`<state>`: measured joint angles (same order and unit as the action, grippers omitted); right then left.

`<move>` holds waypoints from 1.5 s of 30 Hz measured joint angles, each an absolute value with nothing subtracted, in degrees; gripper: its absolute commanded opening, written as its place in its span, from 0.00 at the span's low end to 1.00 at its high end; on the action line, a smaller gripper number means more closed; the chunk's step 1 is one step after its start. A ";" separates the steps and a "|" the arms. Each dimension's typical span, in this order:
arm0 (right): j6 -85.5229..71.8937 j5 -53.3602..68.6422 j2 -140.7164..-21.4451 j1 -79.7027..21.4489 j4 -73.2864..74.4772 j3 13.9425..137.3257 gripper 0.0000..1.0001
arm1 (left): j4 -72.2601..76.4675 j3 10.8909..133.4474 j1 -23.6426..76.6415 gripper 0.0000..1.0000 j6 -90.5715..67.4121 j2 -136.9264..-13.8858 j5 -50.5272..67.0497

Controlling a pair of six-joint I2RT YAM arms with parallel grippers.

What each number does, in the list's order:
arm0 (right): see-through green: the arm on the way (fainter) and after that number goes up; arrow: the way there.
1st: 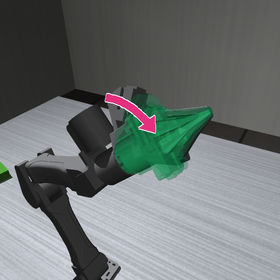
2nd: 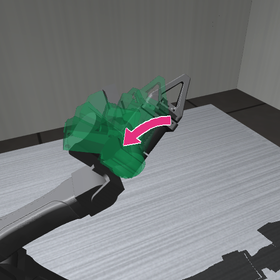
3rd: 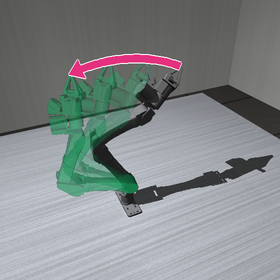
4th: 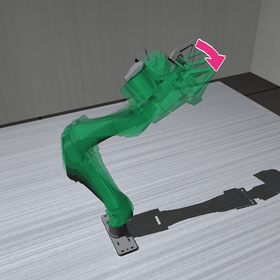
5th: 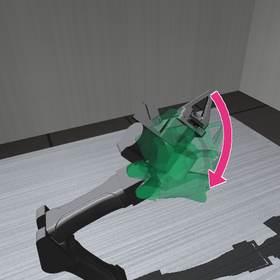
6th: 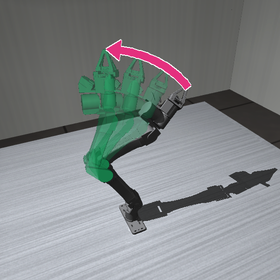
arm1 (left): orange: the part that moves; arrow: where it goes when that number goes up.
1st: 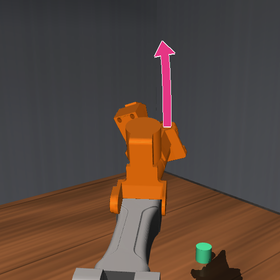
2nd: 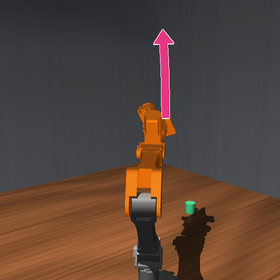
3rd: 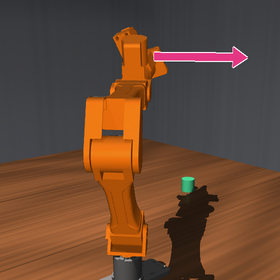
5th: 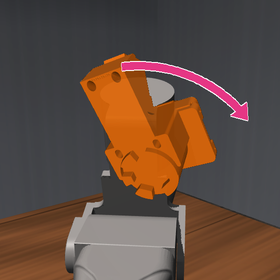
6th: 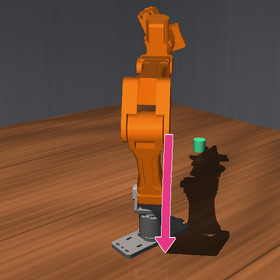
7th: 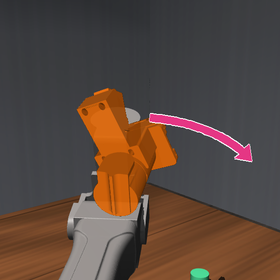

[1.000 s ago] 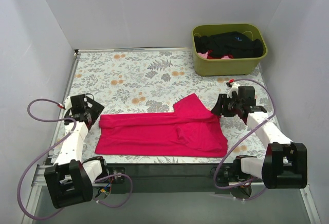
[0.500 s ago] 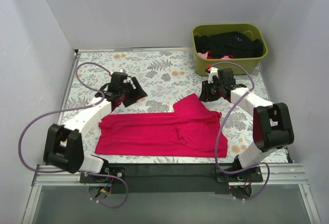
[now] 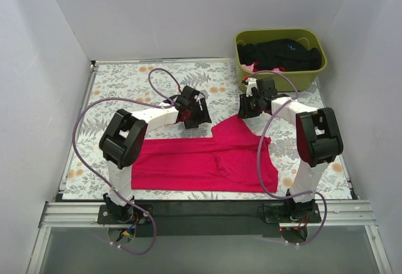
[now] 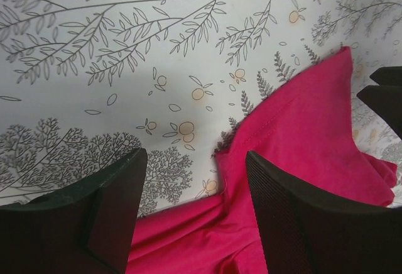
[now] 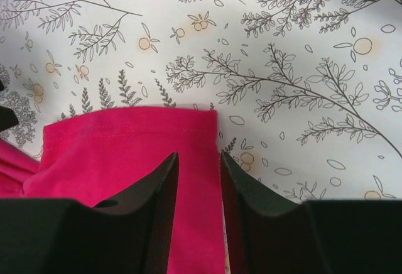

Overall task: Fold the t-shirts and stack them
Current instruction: Fold the tshirt

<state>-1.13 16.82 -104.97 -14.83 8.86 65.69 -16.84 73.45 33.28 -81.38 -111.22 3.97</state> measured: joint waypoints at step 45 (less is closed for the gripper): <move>-2.37 18.39 -97.45 -17.39 12.47 66.87 0.01 | -19.03 73.80 40.99 0.00 -77.82 -110.48 1.76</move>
